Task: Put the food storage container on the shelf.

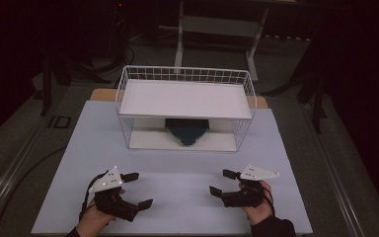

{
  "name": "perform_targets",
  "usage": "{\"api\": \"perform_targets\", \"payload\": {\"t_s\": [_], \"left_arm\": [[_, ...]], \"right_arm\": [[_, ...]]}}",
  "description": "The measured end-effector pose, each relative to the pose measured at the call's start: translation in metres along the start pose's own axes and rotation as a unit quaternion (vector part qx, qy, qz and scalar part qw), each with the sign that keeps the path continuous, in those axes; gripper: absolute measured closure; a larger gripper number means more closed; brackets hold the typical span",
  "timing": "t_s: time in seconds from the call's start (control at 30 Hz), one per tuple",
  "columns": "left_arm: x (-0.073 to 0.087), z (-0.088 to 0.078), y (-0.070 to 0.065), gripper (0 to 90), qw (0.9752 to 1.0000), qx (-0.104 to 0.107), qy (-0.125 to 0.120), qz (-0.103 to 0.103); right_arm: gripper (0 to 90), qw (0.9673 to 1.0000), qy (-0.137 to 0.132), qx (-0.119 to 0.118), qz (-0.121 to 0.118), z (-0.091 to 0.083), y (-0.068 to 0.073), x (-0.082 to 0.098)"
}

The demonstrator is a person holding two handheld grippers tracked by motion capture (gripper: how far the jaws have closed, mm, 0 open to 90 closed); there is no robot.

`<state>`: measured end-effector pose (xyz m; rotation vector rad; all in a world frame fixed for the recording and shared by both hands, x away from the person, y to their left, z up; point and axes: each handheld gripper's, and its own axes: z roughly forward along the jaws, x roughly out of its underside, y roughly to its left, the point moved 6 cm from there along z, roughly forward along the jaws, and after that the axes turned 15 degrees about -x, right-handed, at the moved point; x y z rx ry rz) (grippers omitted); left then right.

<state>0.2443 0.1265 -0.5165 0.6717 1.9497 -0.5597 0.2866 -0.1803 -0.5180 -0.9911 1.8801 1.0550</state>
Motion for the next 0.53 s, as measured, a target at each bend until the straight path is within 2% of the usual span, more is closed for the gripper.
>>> {"api": "perform_targets", "payload": {"t_s": [0.17,0.3,0.53], "left_arm": [[0.000,0.000,0.000,0.0,1.0000,-0.001,0.001,0.001],[0.000,0.000,0.000,0.0,1.0000,-0.001,0.000,0.005],[0.001,0.000,0.000,0.0,1.0000,-0.003,0.000,0.008]], "right_arm": [[16.6,0.9998,0.013,0.010,-0.010,-0.007,-0.002,0.011],[16.7,0.9997,0.018,0.015,-0.003,-0.009,-0.006,0.018],[16.6,0.9998,0.016,0.008,0.004,-0.009,-0.009,0.021]]}}
